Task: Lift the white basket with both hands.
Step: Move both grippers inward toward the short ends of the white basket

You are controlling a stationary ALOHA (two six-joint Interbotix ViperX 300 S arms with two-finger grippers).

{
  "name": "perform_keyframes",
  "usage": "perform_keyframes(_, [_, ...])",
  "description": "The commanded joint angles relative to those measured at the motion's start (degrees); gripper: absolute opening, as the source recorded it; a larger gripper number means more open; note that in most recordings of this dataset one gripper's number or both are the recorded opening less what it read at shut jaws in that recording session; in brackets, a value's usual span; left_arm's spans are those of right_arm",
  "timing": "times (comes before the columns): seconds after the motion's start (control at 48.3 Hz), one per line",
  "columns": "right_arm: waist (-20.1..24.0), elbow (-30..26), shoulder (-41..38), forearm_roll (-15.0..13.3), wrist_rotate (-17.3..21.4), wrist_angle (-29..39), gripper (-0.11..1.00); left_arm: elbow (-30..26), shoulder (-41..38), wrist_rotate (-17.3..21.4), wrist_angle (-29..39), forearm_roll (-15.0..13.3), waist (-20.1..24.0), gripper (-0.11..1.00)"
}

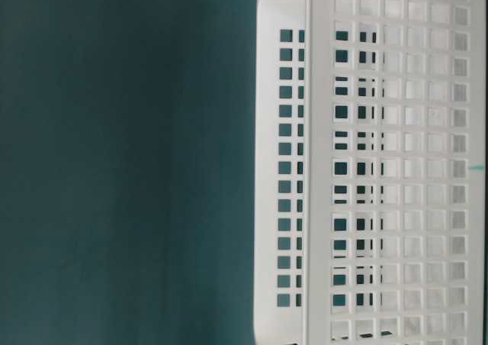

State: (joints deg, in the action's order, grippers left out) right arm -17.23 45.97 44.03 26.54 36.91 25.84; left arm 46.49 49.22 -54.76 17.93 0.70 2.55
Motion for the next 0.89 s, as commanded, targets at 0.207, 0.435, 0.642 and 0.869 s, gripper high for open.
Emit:
perform_keyframes(0.207, [0.88, -6.15, -11.95, -3.96, 10.90, 16.96, 0.01, -6.42, -11.07, -11.60, 15.82, 0.26, 0.53, -0.04])
perform_keyframes(0.435, [2.11, -11.16, -19.51, -12.57, 19.86, 32.70, 0.01, -10.37, -17.14, -18.98, 33.75, 0.88, 1.67, -0.04])
perform_keyframes(0.642, [2.81, -13.54, -23.82, -17.14, 24.70, 42.01, 0.01, -9.67, -17.14, -18.98, 33.40, 0.97, 3.87, -0.04])
perform_keyframes(0.869, [4.57, -11.43, -23.82, -17.23, 24.17, 35.86, 0.01, -9.23, -17.23, -18.90, 33.40, 0.88, 4.04, -0.04])
